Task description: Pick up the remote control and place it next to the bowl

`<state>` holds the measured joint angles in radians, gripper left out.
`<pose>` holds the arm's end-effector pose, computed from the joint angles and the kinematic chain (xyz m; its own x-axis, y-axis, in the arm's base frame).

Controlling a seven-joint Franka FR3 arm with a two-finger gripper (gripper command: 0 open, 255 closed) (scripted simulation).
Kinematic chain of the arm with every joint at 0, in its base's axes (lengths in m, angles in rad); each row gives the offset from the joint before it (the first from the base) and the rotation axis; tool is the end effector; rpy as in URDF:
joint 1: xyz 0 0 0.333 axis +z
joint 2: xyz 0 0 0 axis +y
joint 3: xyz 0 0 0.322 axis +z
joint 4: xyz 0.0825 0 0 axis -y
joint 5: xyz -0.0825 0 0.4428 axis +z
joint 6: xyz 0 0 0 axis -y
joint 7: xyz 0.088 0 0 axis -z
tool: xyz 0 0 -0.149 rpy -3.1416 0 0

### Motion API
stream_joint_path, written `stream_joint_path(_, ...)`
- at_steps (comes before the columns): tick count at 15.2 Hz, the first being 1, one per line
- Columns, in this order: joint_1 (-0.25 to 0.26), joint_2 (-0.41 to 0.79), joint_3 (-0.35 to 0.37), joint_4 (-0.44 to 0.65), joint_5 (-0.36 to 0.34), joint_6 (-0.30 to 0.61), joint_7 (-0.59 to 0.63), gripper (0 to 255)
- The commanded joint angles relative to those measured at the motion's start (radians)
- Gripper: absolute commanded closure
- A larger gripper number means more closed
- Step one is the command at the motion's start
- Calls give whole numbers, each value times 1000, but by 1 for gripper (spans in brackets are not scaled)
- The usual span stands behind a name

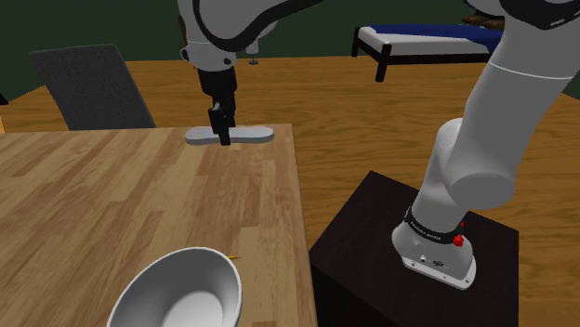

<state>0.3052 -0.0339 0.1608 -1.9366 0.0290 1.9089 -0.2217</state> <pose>0.5397 0.2757 0.4426 0.7788 0.6272 0.0104 0.6273 -0.7786 -0.0202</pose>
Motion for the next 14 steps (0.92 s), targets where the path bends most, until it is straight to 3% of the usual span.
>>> stream_joint_path(1,21,-34,22,-39,7,7,41,255)
stream_joint_path(5,63,-84,69,-93,21,14,125,255)
stream_joint_path(14,64,-56,73,-185,17,134,127,255)
